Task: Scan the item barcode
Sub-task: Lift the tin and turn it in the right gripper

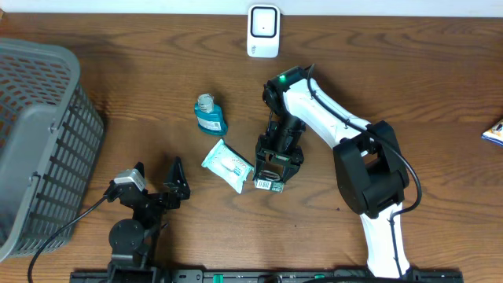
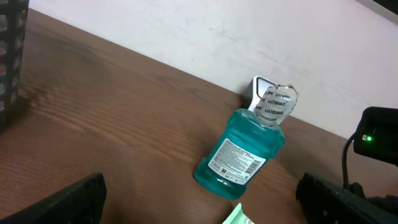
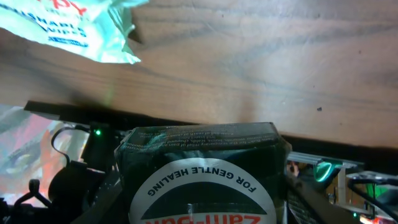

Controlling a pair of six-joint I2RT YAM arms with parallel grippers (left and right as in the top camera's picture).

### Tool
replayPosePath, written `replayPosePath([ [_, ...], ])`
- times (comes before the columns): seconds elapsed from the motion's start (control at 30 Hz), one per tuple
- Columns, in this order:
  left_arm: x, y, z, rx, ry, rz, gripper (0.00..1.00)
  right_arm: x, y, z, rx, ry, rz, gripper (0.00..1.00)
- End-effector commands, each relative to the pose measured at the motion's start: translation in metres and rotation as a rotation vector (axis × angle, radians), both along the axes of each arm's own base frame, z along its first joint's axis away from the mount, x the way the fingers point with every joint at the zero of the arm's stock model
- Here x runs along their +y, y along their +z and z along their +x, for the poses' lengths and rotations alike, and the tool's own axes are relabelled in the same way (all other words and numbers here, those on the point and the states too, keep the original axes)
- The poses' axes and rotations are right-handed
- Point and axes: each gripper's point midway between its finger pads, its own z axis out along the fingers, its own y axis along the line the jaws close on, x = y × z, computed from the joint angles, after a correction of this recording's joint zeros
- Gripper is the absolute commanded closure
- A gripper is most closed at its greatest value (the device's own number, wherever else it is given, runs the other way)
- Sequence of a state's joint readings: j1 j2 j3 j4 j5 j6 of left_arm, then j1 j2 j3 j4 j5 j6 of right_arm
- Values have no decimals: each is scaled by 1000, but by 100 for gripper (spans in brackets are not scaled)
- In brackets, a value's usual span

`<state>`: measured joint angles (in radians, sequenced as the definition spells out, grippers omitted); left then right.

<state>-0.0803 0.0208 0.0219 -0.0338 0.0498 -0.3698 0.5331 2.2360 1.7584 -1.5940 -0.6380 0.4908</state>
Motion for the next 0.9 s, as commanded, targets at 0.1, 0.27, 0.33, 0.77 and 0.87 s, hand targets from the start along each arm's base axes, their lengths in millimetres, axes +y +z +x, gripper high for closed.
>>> replayPosePath([
  [0.1, 3, -16, -1, 48, 15, 7, 2, 3, 9, -4, 50, -29, 6, 52],
  [0.27, 3, -16, -1, 48, 15, 7, 2, 4, 9, -4, 52, -34, 15, 56],
  [0.33, 3, -16, -1, 48, 15, 7, 2, 5, 8, -2, 37, -19, 33, 55],
  [0.77, 3, -16, -1, 48, 15, 7, 2, -13, 20, -1, 49, 14, 86, 61],
  [0.87, 3, -16, -1, 48, 15, 7, 2, -14, 25, 0, 23, 35, 116, 71],
])
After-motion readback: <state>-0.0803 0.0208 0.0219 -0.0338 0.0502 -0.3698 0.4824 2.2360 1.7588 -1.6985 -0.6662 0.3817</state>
